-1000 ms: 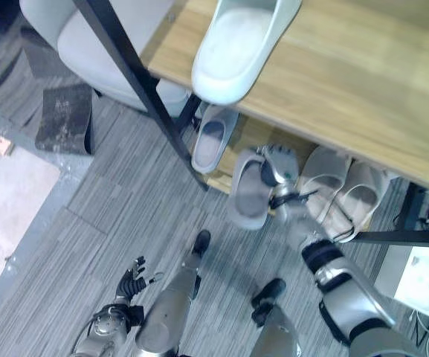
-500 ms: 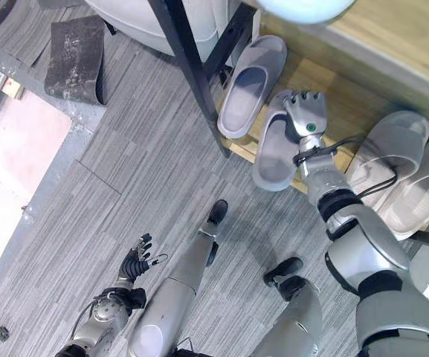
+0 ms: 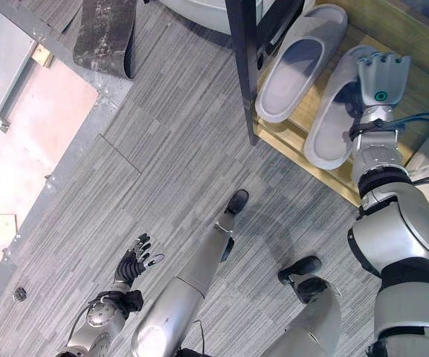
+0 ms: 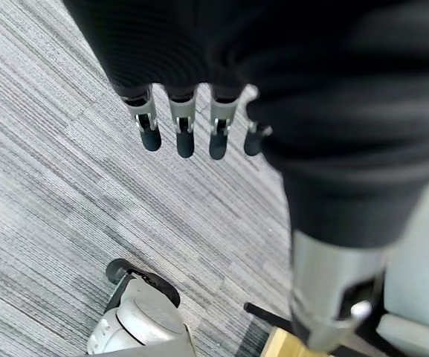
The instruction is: Arrange the slippers neatly on the shoe rack.
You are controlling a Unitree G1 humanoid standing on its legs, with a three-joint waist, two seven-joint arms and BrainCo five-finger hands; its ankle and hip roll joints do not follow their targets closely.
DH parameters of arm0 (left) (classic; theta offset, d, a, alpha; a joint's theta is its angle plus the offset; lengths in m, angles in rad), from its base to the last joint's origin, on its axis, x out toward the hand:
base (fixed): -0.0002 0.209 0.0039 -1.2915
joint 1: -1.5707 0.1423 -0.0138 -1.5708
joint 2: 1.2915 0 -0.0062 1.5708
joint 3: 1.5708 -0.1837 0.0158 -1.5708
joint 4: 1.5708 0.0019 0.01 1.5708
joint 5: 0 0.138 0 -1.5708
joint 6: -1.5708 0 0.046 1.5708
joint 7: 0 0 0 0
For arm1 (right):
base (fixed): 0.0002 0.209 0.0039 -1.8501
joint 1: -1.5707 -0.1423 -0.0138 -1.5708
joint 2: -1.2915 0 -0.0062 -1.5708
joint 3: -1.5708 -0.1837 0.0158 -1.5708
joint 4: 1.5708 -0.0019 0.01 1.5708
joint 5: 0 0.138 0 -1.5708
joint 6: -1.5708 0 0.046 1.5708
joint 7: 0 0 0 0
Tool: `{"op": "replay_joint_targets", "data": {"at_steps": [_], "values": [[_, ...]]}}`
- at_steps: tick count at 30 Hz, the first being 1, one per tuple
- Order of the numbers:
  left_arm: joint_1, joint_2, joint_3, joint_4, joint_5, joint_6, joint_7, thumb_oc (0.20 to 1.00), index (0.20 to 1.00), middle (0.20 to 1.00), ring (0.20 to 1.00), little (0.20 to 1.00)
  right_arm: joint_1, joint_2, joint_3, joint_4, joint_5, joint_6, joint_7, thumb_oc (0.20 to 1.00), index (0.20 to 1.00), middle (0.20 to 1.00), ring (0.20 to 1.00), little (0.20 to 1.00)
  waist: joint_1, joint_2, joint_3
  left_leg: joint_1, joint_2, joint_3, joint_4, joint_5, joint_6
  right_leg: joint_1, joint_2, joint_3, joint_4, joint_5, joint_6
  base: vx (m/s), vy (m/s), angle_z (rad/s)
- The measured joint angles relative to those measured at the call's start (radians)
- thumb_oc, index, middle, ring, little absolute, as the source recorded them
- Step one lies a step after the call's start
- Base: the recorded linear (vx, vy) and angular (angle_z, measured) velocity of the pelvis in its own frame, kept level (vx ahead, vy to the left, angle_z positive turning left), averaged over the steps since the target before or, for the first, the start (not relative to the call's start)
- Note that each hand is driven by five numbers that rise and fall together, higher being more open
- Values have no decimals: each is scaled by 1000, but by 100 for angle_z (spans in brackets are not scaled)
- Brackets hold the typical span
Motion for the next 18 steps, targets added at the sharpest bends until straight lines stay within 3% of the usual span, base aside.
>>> {"op": "replay_joint_targets", "data": {"at_steps": [7, 10, 15, 18], "values": [[-18, -16, 3, -20, -1, -1, 2, 1000, 1000, 1000, 1000, 1000, -35, 12, -56, 4, 166, -22, 37, 1000, 1000, 1000, 1000, 1000, -19, 0, -1, 0, 1, 4, 14, 27, 12, 9, 3, 4, -2, 4, 2, 34, -6, -3], [-36, -34, 2, 0, -1, -1, 9, 1000, 1000, 1000, 1000, 1000, -40, 58, -119, -27, 255, -31, 33, 1000, 1000, 1000, 1000, 1000, -45, 0, 0, 37, 14, 7, -4, 34, 13, 52, 20, -8, -38, 21, 19, 15, -5, -5], [-53, -38, 1, 43, -1, -1, 27, 1000, 1000, 1000, 1000, 1000, 31, 178, -222, -193, 360, -64, 17, 1000, 1000, 1000, 1000, 1000, -83, 0, -1, 112, 39, 8, -87, 61, 10, 103, 55, -7, -109, 51, 18, 11, -11, -14], [-58, -45, 3, 59, -1, 0, 46, 1000, 1000, 1000, 1000, 1000, 70, 203, -227, -297, 388, -64, -3, 1000, 1000, 1000, 1000, 1000, -108, -1, -2, 127, 58, 4, -129, 71, 7, 106, 72, -16, -128, 55, 5, 23, -36, -5]]}}
